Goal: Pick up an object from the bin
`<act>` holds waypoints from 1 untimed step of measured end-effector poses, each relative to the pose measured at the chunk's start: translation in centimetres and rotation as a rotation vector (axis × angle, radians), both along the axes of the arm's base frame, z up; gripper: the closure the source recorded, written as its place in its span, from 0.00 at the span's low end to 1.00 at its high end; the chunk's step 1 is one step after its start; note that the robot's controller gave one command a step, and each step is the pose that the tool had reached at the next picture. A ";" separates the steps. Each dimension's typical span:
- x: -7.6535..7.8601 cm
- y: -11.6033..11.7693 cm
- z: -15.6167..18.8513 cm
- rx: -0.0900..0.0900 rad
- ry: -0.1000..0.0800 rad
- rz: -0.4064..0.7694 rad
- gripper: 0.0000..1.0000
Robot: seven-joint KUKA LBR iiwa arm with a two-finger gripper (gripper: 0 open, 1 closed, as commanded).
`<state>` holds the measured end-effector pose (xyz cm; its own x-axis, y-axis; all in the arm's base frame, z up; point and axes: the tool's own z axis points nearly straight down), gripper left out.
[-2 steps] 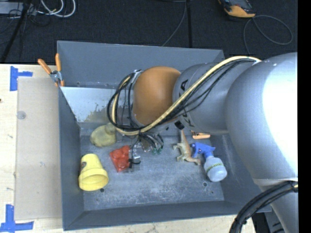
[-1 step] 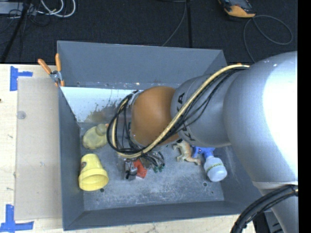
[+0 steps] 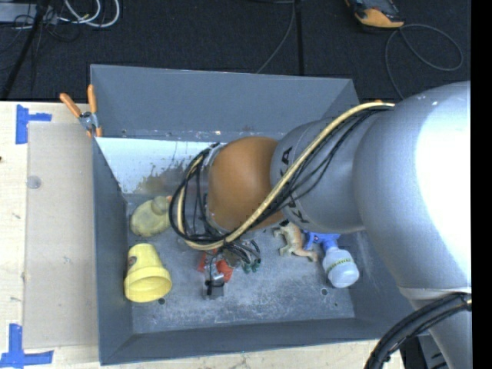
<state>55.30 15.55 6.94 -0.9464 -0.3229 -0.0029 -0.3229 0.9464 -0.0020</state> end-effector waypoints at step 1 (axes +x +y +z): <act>0.0 0.0 0.0 0.000 0.000 -0.001 0.00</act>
Offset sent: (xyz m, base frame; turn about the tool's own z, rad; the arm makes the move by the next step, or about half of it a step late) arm -0.0002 -0.0724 0.0305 -0.1305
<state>55.31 15.54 6.94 -0.9467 -0.3222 -0.0029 -0.3222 0.9467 -0.0020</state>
